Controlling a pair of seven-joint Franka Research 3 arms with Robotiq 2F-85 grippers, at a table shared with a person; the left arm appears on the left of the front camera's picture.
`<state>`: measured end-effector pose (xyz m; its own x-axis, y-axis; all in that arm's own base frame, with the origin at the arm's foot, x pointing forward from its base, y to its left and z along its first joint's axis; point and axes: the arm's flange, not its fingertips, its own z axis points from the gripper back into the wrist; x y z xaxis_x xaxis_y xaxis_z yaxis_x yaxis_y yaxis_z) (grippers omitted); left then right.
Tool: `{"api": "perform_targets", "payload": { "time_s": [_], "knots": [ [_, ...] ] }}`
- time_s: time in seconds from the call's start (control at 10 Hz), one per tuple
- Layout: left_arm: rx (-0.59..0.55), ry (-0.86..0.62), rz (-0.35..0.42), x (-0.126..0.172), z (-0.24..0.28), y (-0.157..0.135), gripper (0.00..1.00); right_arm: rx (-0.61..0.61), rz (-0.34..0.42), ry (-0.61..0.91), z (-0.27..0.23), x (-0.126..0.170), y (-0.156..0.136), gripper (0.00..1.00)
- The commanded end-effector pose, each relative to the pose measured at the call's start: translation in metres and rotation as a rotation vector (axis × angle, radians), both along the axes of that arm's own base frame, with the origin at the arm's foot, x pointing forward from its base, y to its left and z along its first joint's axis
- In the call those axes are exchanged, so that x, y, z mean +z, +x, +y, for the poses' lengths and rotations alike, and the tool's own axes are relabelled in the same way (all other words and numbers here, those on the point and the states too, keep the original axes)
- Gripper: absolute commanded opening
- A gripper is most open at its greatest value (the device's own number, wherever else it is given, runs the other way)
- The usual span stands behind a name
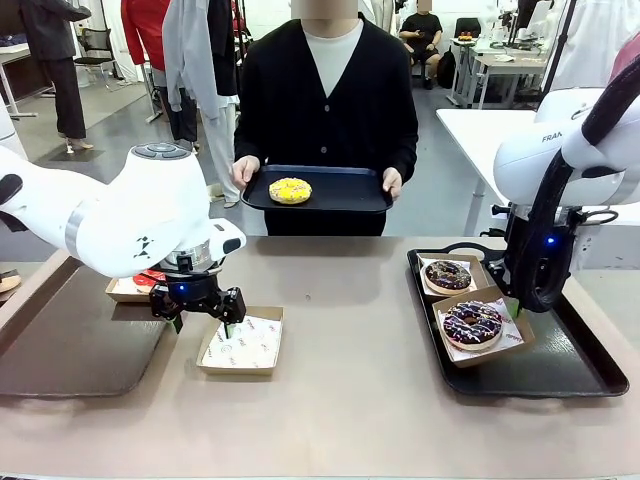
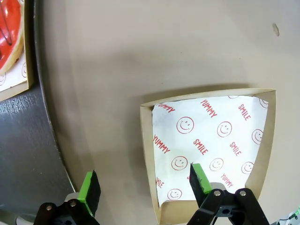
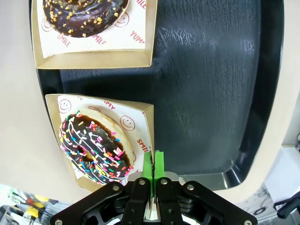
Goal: Individually package the donuts and arrange them on the tray.
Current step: Place the picked Paper togo box on the Handle tray while simultaneously picking up another Paper togo box from the table with the other hand.
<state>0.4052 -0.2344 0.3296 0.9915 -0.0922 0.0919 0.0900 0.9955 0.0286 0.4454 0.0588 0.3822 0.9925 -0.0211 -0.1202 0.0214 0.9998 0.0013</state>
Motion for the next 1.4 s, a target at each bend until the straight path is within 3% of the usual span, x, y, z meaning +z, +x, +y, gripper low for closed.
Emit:
{"api": "perform_targets", "payload": {
  "time_s": [0.0,1.0,1.1,1.2,1.3],
  "knots": [
    [0.041,-0.012,-0.019,0.001,0.003,-0.003,1.0,0.006,-0.005,0.03,0.0,-0.002,-0.004,0.01],
    [0.04,-0.023,0.01,-0.003,0.004,0.002,1.0,0.012,0.007,0.033,0.003,-0.016,0.0,0.01],
    [0.042,-0.023,0.019,-0.005,0.004,0.005,0.54,0.013,0.01,0.038,0.003,-0.016,0.0,0.33],
    [0.045,-0.03,0.031,-0.007,0.004,0.008,0.4,0.015,0.012,0.039,0.003,-0.016,-0.001,0.59],
    [0.047,-0.033,0.039,-0.01,0.004,0.01,0.0,0.017,0.011,0.041,0.004,-0.016,-0.001,0.91]
  ]
}}
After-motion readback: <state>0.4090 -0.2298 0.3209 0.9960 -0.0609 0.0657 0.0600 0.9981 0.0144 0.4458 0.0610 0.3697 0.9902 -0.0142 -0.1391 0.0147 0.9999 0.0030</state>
